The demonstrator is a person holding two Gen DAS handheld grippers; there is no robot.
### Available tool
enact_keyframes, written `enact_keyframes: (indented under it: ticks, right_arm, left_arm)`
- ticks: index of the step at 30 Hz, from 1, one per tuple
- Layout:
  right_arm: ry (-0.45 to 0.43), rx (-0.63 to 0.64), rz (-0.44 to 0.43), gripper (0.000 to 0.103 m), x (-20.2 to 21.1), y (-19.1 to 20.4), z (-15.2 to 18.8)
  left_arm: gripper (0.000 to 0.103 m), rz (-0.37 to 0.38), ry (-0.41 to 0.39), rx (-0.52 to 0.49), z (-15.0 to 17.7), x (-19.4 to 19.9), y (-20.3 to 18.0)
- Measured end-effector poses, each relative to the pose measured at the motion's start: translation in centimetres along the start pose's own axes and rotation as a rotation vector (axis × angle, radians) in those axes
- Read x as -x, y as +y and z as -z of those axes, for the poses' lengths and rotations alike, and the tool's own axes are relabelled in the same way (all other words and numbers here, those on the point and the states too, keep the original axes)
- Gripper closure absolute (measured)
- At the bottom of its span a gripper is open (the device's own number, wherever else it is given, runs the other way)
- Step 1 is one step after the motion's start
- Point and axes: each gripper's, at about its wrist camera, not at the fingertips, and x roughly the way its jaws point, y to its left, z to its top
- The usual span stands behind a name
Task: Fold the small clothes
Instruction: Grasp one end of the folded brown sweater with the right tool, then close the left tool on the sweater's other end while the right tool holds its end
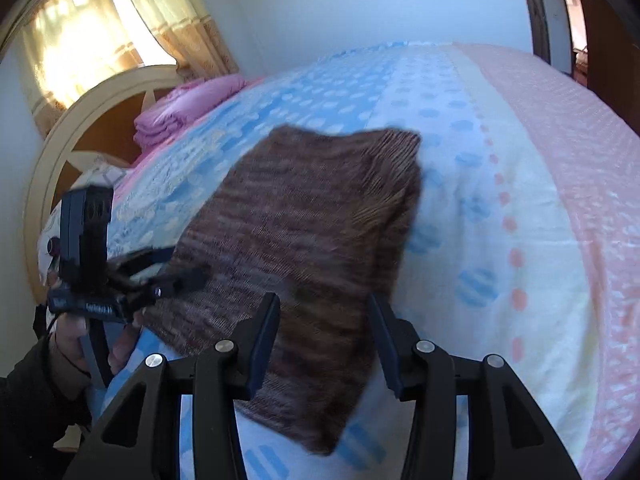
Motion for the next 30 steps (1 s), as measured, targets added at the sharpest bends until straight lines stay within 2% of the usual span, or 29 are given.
enact_keyframes:
  ticks: [2,3,8,12,19,22,24,28,30]
  right_arm:
    - [-0.027,-0.104,-0.019,0.039,-0.3,-2.4,-1.0]
    - [-0.028,-0.141,-0.025,0.036,-0.6,-3.4,-1.5]
    - [0.004,-0.237,-0.064,0.036,-3.7,-5.8,-3.8]
    - [-0.001,-0.238,-0.033,0.036,-6.0,-6.5,-5.1]
    - [-0.026,-0.291,-0.082,0.037,-8.3,-7.9,-7.1]
    - [-0.025,-0.293,-0.095,0.045,-9.5,-8.0,-7.8]
    - [-0.010,-0.285,-0.132,0.059,-10.2,-7.8,-8.1]
    - [0.005,-0.290,-0.166,0.064,-10.9,-7.9,-8.1]
    - [0.002,-0.310,-0.190,0.072,-11.1,-8.4,-8.0]
  left_arm:
    - [0.002,-0.024,0.011,-0.030,0.0,-0.3,-0.6]
    - [0.004,-0.030,0.016,-0.042,0.0,-0.4,-0.8]
    - [0.004,-0.066,0.036,-0.076,0.1,-0.8,-1.3]
    - [0.004,-0.072,0.040,-0.081,0.1,-0.9,-1.2]
    - [0.004,-0.070,0.041,-0.087,0.1,-0.9,-1.2]
    - [0.006,-0.063,0.036,-0.091,0.1,-0.9,-1.3]
    - [0.009,-0.056,0.032,-0.095,0.2,-0.8,-1.5]
    - [0.016,-0.039,0.026,-0.106,0.4,-0.6,-1.8]
    - [0.026,-0.024,0.023,-0.116,0.5,-0.5,-2.1]
